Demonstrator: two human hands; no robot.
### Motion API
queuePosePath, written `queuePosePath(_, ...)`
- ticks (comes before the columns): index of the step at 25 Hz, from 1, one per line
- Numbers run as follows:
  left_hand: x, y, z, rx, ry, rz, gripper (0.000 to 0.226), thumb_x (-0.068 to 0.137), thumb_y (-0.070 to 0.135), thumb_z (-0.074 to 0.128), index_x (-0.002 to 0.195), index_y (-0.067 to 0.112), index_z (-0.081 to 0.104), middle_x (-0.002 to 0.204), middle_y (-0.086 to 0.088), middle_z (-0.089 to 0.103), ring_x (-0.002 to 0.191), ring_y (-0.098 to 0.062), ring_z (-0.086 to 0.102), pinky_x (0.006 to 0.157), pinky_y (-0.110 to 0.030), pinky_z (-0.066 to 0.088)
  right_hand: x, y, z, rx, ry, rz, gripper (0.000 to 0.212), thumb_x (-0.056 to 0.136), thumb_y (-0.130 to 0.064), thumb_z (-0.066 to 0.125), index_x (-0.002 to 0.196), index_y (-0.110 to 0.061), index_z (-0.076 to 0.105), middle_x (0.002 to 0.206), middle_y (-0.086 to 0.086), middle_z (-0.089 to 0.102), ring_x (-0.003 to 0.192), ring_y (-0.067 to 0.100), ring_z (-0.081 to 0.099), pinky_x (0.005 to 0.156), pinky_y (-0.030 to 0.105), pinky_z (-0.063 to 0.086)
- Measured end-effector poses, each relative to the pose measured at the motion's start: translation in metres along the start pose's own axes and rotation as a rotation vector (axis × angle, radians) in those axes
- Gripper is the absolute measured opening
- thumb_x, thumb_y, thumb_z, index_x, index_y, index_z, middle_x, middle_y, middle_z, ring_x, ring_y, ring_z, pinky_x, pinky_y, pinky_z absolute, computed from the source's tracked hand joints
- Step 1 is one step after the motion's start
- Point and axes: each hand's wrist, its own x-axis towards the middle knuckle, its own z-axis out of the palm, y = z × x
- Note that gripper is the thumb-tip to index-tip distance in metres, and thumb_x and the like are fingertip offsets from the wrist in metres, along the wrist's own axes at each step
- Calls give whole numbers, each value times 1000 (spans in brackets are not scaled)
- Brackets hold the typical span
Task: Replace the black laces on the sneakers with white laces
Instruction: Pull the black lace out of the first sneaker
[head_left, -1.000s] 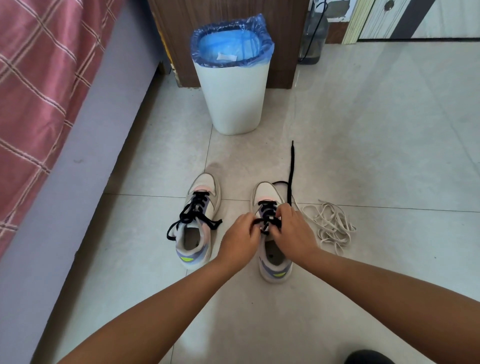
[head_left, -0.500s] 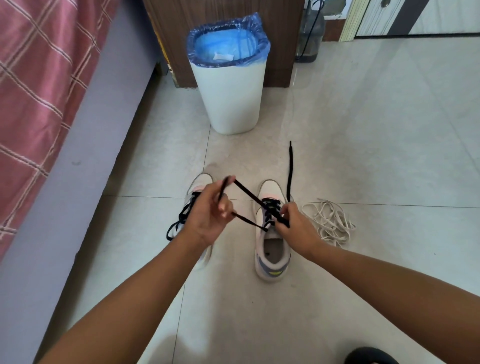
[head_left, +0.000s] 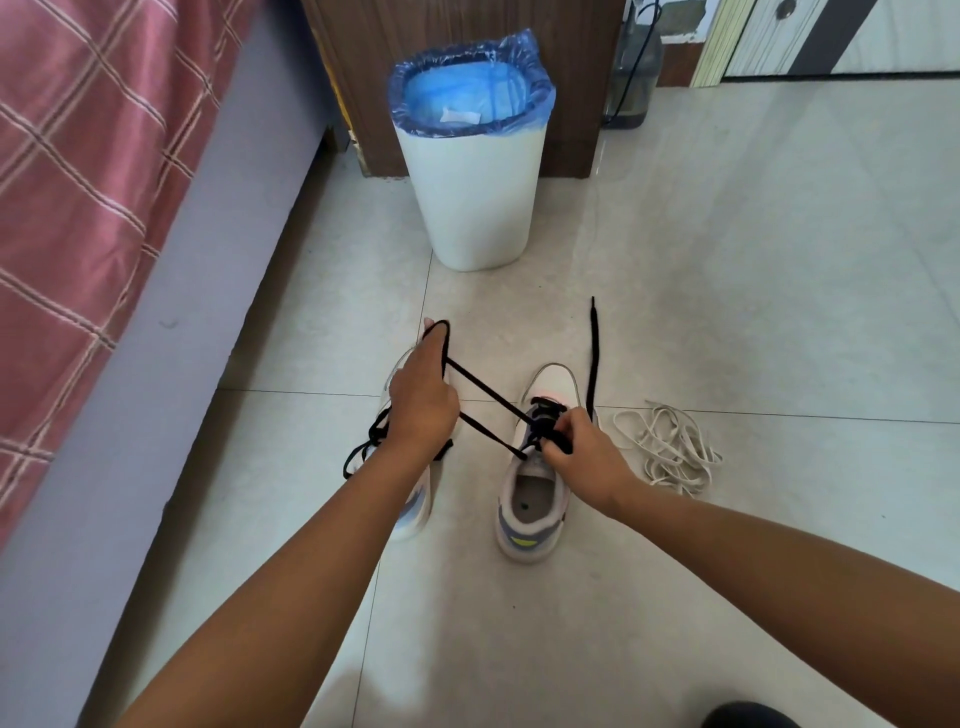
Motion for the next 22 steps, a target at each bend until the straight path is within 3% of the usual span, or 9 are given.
queuePosePath(2, 9, -6, -2, 246, 3, 25, 69, 82, -8, 48, 144, 14, 29, 157, 1, 18, 145, -20, 14, 114, -38, 16, 0, -1, 1, -7, 5, -2, 19, 90, -26, 55, 96, -14, 42, 82, 3, 55, 71, 20, 49, 63, 33, 35)
queuePosePath(4, 20, -9, -9, 377, 110, -87, 59, 78, 3, 61, 132, 8, 36, 148, -9, 33, 138, -27, 26, 108, -42, 24, 0, -4, 4, -20, 12, -7, 17, 90, -24, 54, 97, -14, 43, 82, 3, 54, 72, 21, 49, 63, 31, 34)
queuePosePath(7, 32, -10, -25, 268, 285, -355, 47, 81, 8, 61, 121, 5, 37, 127, -12, 46, 119, -30, 43, 95, -40, 32, -3, -2, 3, 51, 61, 47, 14, 92, -19, 50, 104, -12, 46, 80, 0, 51, 75, 21, 49, 66, 29, 34)
queuePosePath(9, 33, -9, -28, 339, 34, -322, 41, 86, 22, 60, 121, 11, 42, 123, -6, 50, 117, -28, 47, 98, -43, 30, -8, 2, -2, 79, 32, 45, 11, 93, -17, 47, 103, -13, 47, 76, -2, 49, 74, 21, 48, 66, 30, 35)
queuePosePath(10, 28, -5, -26, 471, -142, -260, 33, 89, 32, 58, 115, 15, 48, 117, -1, 55, 115, -25, 50, 101, -45, 26, -9, 3, -4, 59, 8, 19, 9, 94, -17, 46, 103, -13, 47, 76, -1, 50, 74, 21, 48, 67, 31, 36)
queuePosePath(12, 13, 4, -11, 680, -313, -83, 28, 92, 45, 49, 101, 19, 55, 106, 2, 63, 108, -21, 55, 105, -46, 24, -9, 2, -8, -27, -29, -54, 13, 97, -22, 44, 104, -13, 49, 80, 2, 53, 75, 22, 50, 67, 32, 36)
queuePosePath(16, -31, 13, 37, 496, -611, 156, 48, 91, 36, 54, 131, 14, 39, 124, -7, 50, 110, -27, 53, 85, -35, 43, 2, -10, -22, 62, -37, -83, 16, 92, -28, 59, 84, -15, 61, 69, -5, 55, 66, 11, 50, 59, 21, 38)
queuePosePath(19, -36, 6, 54, 603, -595, 136, 31, 93, 20, 48, 120, 6, 42, 119, -14, 47, 105, -33, 52, 72, -34, 38, 6, -15, -52, 222, -65, -91, 18, 84, -23, 70, 70, -15, 61, 55, -9, 52, 48, 0, 45, 51, 18, 38)
queuePosePath(22, -31, 1, 55, 520, -533, -8, 30, 90, 26, 52, 111, 5, 50, 113, -14, 55, 101, -33, 55, 74, -34, 41, 19, -13, -100, 127, 149, -133, 11, 81, -22, 72, 79, -16, 63, 70, 2, 58, 63, 11, 51, 58, 18, 40)
